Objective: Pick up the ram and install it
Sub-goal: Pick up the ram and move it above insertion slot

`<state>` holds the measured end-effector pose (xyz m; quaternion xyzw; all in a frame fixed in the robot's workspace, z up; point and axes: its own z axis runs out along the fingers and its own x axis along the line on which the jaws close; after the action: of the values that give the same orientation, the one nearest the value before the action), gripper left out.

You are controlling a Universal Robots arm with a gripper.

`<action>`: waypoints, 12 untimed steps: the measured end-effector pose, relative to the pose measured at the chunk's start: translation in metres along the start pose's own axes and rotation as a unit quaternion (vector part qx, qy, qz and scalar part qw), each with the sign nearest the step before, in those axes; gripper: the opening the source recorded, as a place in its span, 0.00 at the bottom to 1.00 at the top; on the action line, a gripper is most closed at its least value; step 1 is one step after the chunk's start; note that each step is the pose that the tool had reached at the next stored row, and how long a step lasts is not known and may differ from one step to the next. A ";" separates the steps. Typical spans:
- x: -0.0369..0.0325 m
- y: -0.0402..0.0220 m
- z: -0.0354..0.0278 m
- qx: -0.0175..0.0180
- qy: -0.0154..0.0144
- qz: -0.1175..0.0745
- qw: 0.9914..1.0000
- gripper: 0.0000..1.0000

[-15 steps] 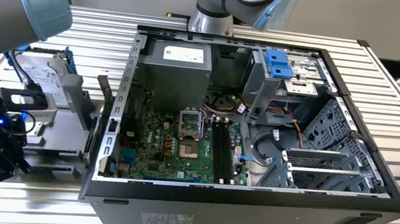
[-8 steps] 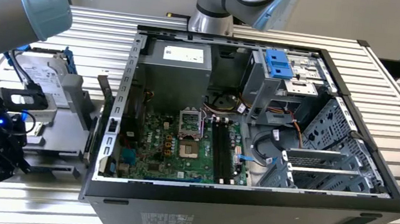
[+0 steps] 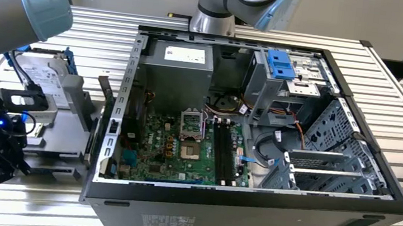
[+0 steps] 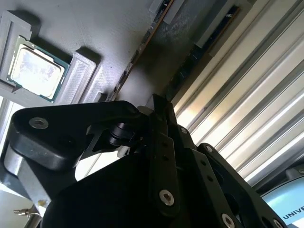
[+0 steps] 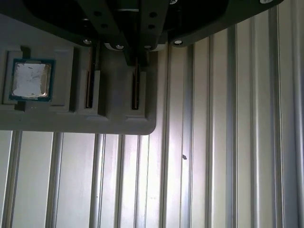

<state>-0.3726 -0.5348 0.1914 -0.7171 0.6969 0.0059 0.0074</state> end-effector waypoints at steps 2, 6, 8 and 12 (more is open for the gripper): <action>0.0000 0.0000 0.0000 0.000 0.000 0.000 1.000 0.00; 0.0000 0.0000 0.0000 0.000 0.000 0.000 1.000 0.00; 0.0000 0.0000 0.0000 0.000 0.000 0.000 1.000 0.00; 0.0000 0.0000 -0.0002 0.000 0.001 0.000 1.000 0.00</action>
<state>-0.3725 -0.5348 0.1917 -0.7172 0.6969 0.0054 0.0069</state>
